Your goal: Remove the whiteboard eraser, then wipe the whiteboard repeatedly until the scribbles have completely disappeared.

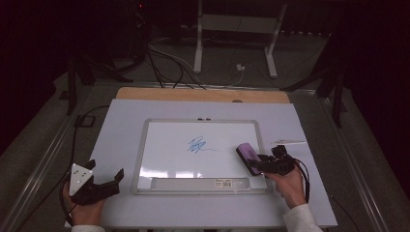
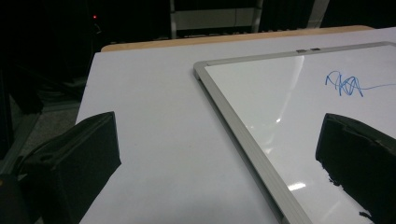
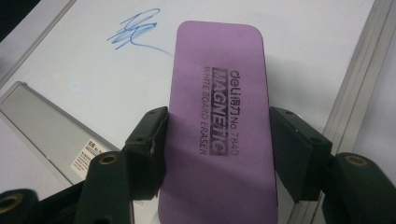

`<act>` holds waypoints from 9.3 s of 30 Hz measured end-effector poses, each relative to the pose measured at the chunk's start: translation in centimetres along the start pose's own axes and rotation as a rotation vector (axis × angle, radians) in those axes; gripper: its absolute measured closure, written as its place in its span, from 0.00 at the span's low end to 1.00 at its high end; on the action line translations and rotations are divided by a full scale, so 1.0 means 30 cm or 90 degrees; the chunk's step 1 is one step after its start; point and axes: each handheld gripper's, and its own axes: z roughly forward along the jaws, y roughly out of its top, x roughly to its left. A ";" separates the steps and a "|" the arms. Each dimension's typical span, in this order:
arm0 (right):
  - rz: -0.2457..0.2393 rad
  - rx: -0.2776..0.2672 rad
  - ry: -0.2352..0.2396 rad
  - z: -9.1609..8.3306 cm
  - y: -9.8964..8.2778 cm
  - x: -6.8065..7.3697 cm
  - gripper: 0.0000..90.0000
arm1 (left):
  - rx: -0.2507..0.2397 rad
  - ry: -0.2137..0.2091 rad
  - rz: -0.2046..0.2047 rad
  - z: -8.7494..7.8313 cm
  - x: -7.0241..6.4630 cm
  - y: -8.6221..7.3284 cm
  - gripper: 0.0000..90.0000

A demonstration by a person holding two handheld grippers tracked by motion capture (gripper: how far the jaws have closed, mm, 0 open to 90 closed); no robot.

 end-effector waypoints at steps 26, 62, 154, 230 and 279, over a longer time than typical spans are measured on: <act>-0.078 -0.042 -0.055 0.021 0.107 0.090 0.45 | -0.001 -0.001 0.001 0.001 0.000 0.000 0.01; -0.153 -0.040 -0.086 0.137 0.227 0.184 0.45 | 0.001 0.001 0.003 0.003 -0.001 -0.001 0.01; -0.178 0.062 -0.147 0.437 0.260 0.210 0.46 | 0.003 0.000 0.000 0.006 0.004 -0.006 0.01; -0.237 0.095 -0.079 0.455 0.214 0.380 0.46 | 0.008 -0.002 -0.001 0.011 0.001 -0.005 0.01; -0.161 0.072 -0.183 0.471 0.256 0.333 0.46 | 0.008 -0.004 -0.010 0.012 0.005 -0.006 0.01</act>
